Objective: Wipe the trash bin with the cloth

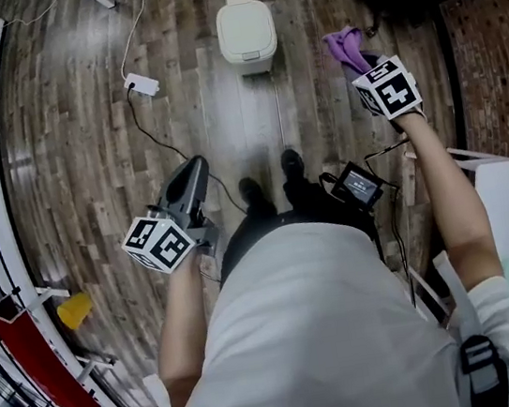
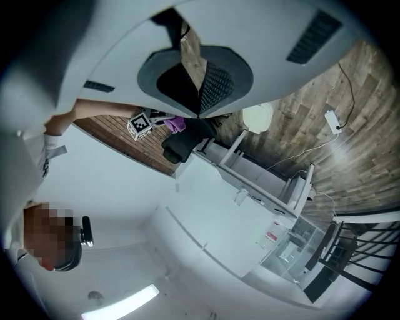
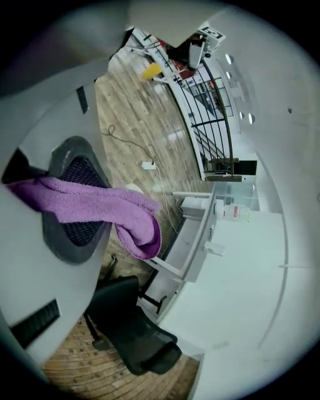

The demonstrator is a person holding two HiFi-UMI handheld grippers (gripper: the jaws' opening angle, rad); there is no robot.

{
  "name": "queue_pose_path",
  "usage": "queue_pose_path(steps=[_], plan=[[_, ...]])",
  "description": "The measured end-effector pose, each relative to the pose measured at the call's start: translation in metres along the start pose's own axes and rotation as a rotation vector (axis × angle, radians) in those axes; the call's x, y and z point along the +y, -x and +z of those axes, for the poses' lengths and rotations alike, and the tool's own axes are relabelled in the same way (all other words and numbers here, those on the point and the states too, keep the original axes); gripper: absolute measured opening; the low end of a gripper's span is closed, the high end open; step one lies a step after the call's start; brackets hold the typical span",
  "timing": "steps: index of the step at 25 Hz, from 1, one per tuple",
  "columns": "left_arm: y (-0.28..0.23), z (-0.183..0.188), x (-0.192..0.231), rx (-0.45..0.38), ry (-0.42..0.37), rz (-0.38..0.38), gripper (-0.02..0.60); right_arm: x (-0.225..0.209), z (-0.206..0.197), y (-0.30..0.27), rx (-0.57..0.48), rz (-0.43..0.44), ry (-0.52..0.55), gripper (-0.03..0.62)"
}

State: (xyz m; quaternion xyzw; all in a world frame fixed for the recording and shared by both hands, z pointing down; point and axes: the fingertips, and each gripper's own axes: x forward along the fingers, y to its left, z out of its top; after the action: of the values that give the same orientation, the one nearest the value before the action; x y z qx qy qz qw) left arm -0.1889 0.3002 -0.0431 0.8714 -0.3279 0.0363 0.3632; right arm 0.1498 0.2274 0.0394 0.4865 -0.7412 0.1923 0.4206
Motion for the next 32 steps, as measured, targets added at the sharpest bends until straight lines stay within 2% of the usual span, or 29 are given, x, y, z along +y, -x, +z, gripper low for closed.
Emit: queue_pose_path(steps=[3,6,10,15,20,25,32], plan=[[0.008,0.01,-0.006,0.012,-0.035,-0.036,0.003,-0.027,0.002,0.028,-0.028,-0.109,-0.007,0.077],[0.018,0.01,-0.01,0.036,-0.049,-0.084,0.003,-0.028,-0.001,0.067,-0.066,-0.167,-0.075,0.077],[0.034,0.008,-0.014,0.046,-0.061,-0.134,0.003,0.012,0.006,0.108,-0.172,-0.117,-0.216,0.075],[0.046,0.003,-0.03,0.059,-0.064,-0.238,0.003,0.076,0.009,0.153,-0.287,-0.039,-0.41,0.075],[0.063,-0.004,-0.047,0.07,-0.073,-0.322,0.003,0.132,0.01,0.186,-0.364,-0.001,-0.522,0.075],[0.077,-0.004,-0.059,0.047,-0.079,-0.361,0.003,0.166,0.016,0.209,-0.39,0.022,-0.512,0.077],[0.087,0.003,-0.06,-0.023,-0.078,-0.345,0.003,0.186,0.031,0.215,-0.369,0.036,-0.421,0.077]])
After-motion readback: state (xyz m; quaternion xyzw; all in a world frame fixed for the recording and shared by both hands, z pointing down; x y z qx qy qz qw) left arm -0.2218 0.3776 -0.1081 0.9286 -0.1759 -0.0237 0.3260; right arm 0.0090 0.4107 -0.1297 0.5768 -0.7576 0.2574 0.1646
